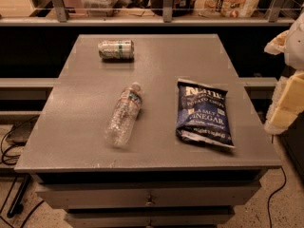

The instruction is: Place 7up can upright

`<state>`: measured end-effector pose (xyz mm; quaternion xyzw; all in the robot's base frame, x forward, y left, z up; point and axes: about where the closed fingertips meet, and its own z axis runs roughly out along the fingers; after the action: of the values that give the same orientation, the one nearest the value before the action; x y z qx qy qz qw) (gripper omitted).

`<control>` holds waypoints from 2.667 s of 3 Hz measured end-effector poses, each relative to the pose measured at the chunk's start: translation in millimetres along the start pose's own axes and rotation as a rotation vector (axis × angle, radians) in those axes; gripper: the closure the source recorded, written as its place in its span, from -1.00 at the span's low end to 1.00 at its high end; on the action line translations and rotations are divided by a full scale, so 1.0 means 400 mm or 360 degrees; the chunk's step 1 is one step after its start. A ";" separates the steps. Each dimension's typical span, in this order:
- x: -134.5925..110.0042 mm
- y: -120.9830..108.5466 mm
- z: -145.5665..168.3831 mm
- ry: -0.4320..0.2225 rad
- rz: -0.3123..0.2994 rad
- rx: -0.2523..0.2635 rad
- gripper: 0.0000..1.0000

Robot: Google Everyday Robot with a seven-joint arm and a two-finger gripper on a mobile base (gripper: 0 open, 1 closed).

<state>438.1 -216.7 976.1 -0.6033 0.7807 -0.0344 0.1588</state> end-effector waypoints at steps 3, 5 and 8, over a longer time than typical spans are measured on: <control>-0.093 -0.079 0.058 -0.0063 -0.0315 -0.0060 -1.00; -0.219 -0.184 0.156 -0.0063 -0.0555 -0.0099 -1.00; -0.374 -0.325 0.201 -0.0210 -0.0580 0.0026 -1.00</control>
Offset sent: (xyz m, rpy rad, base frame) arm 0.0426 0.0260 -0.0004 -0.0120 -0.0301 0.2181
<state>615.4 -98.1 962.7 -0.7344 0.6462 -0.0293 0.2056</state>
